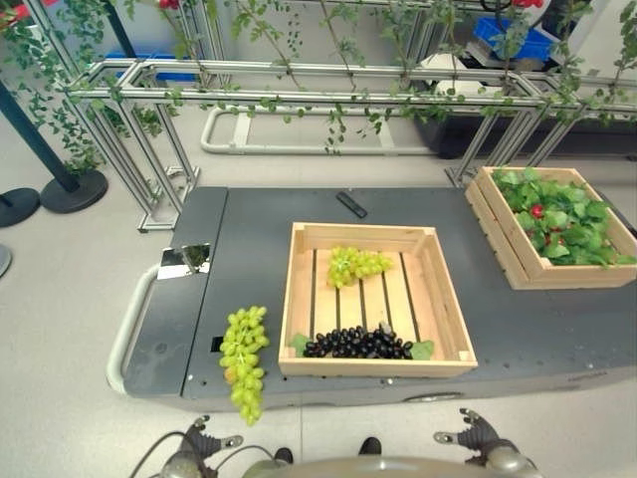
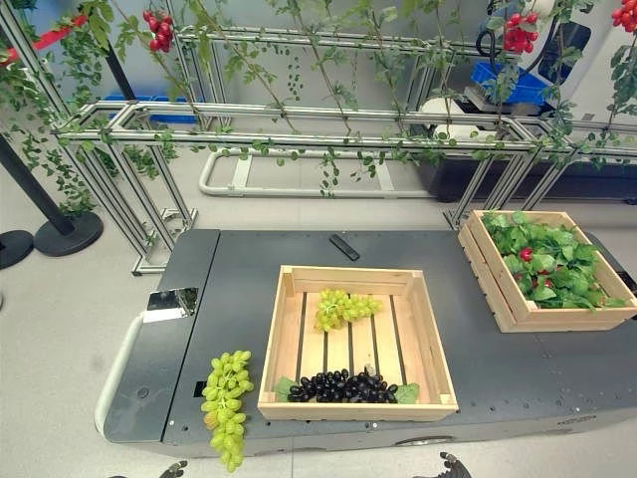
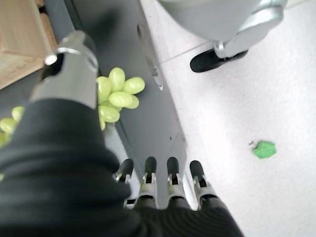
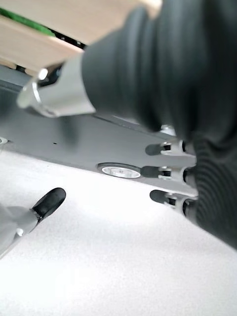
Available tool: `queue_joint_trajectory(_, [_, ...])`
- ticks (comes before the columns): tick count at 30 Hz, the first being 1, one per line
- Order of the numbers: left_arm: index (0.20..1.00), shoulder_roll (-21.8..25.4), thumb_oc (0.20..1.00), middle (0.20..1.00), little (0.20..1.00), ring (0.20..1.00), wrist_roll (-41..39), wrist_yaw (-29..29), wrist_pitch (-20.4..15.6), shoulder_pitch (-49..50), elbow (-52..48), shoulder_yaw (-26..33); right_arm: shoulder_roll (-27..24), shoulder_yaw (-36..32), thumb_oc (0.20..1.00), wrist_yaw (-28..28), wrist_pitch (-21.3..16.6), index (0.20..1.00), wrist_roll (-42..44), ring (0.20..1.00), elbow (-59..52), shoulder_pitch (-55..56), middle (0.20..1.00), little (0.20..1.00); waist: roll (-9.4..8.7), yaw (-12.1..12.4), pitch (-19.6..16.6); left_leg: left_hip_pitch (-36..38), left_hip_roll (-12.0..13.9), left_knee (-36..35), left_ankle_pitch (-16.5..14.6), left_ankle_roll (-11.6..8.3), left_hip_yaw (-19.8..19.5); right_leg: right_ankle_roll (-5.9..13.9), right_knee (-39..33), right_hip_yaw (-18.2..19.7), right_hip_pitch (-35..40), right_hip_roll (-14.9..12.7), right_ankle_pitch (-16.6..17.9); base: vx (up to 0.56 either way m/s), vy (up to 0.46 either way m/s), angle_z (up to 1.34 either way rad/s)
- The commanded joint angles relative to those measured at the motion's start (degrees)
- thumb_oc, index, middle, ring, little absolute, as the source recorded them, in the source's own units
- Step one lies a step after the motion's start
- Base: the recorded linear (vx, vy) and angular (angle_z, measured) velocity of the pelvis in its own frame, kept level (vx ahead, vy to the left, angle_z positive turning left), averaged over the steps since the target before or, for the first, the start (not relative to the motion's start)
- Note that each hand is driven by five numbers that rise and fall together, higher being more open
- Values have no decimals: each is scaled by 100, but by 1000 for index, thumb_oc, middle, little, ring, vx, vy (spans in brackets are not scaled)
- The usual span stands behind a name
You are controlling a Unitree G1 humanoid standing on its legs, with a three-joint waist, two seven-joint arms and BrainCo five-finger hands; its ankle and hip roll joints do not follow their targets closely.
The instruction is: Pick up the fruits from the basket on one side to the basket on the other side
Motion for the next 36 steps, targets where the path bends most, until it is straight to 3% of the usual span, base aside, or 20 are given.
queue_joint_trajectory(1, [1000,-3,1000,1000,1000,1000,-386,-64,-136,-212,108,226,-7,104,1000,-49,-75,1000,-5,1000,52,-230,1000,1000,-261,115,26,-209,-227,-50,357,-159,14,898,14,35,126,-668,372,-3,-22,14])
queue_joint_trajectory(13, [1000,-31,1000,1000,1000,1000,-257,-160,-93,-151,277,187,-43,139,1000,-28,-52,1000,-104,1000,68,-239,1000,1000,-194,132,-73,-156,-206,-88,396,-186,-95,858,14,-114,280,-665,297,-4,-19,12])
queue_joint_trajectory(24, [1000,276,1000,1000,1000,1000,-165,-163,-176,-151,-276,182,-489,188,1000,137,-173,1000,-14,1000,-625,-375,1000,1000,-312,257,78,-234,-191,-97,443,-200,-215,852,26,-215,245,-639,311,-12,-22,3])
queue_joint_trajectory(29, [1000,1015,1000,1000,1000,1000,-688,-231,-544,283,-2162,579,-1385,-187,1000,371,-383,1000,398,1000,-1911,-315,1000,1000,-382,351,233,-326,-182,-67,466,-218,-273,886,53,-254,188,-651,343,-20,-28,11])
queue_joint_trajectory(32, [1000,1233,1000,1000,1000,1000,-1308,-291,-813,578,-3347,1033,-1704,-641,1000,475,-536,1000,895,1000,-2676,-144,1000,1000,-382,378,259,-311,-166,-82,449,-225,-264,893,60,-256,190,-637,336,-1,-1,2])
queue_joint_trajectory(33, [1000,1352,1000,1000,1000,1000,-1458,-323,-895,745,-4190,1262,-1874,-937,1000,521,-585,1000,1035,1000,-3281,-3,1000,1000,-373,375,244,-310,-168,-101,437,-224,-263,910,58,-259,185,-647,336,0,0,0])
queue_joint_trajectory(36, [1000,1555,1000,1000,1000,1000,-1497,-287,-986,815,-5049,1618,-2247,-1133,1000,664,-627,1000,1021,1000,-4143,98,1000,1000,-349,357,206,-286,-182,-108,406,-226,-246,927,47,-248,197,-667,337,33,35,6])
